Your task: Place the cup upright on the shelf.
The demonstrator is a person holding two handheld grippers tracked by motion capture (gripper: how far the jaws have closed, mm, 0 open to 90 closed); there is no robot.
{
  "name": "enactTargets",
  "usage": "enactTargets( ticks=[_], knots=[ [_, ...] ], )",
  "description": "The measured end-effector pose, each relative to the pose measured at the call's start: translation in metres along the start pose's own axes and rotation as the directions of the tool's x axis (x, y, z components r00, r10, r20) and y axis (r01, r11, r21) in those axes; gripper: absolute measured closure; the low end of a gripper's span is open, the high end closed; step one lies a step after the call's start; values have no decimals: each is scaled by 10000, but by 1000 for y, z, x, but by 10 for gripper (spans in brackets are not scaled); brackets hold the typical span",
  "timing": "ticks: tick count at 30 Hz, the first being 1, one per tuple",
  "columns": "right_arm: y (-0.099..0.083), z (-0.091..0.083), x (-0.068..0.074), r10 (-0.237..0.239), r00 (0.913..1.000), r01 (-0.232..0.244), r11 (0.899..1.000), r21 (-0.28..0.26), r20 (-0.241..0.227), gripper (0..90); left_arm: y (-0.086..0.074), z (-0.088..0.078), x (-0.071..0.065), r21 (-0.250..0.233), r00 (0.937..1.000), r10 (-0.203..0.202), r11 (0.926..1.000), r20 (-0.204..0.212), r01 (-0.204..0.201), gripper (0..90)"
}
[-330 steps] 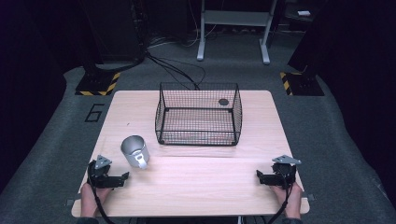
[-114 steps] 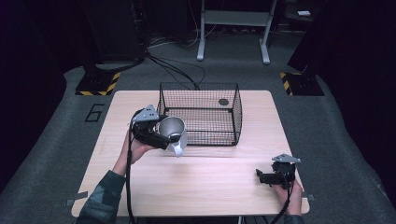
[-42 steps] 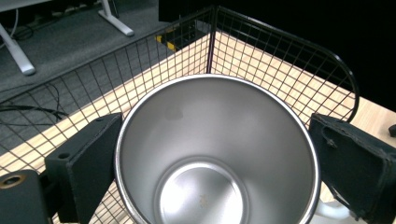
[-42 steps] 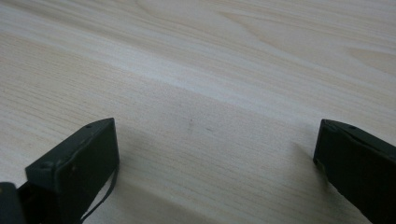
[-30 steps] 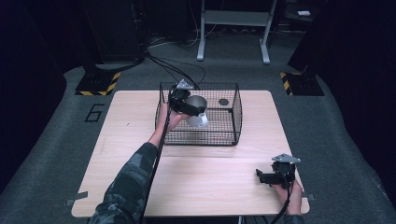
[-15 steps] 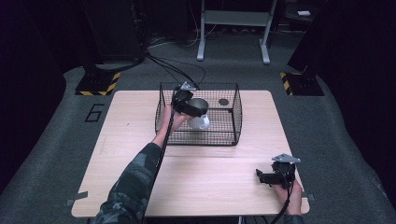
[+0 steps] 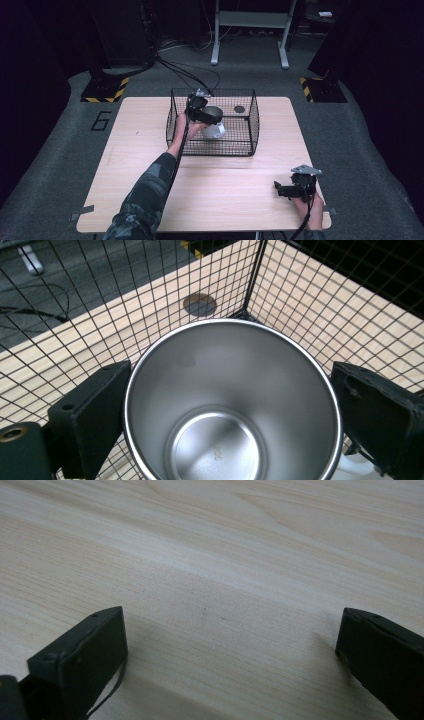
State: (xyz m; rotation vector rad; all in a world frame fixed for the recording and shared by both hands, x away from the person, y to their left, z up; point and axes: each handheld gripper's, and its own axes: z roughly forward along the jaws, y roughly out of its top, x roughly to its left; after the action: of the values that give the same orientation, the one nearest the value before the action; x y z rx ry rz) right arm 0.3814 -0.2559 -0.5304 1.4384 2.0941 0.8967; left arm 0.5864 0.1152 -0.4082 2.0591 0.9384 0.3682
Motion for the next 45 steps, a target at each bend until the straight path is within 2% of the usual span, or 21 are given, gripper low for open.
enactTargets(
  ticks=[11,17,24,27,32,40,43,45],
  knots=[
    [0,0,0,12,10000,-12,10000,-4,-7,0,-1,11,3,412,9998,-117,9991,-164,124,63],
    [0,0,0,-55,10000,55,10000,58,-2,0,0,16,6,702,9992,-320,9970,-258,338,63],
    [0,0,0,-66,10000,66,10000,53,1,0,1,20,6,1003,9985,-335,9942,-435,378,63],
    [0,0,0,4,10000,-3,10000,43,-10,0,-1,21,7,1133,9984,-406,9926,-384,447,62],
    [0,-1,0,-67,10000,67,10000,66,-6,0,-2,20,4,1314,9986,-183,9910,-490,246,61],
    [0,-1,0,-8,10000,8,10000,92,-5,0,-9,14,-1,1192,9983,-102,9927,-572,170,59],
    [0,-1,0,-6,10000,6,10000,91,2,0,-11,11,1,1079,9986,-290,9936,-435,336,53],
    [0,-1,0,-22,10000,22,10000,62,9,0,-10,8,2,1028,9982,-343,9939,-495,392,1]
  ],
)
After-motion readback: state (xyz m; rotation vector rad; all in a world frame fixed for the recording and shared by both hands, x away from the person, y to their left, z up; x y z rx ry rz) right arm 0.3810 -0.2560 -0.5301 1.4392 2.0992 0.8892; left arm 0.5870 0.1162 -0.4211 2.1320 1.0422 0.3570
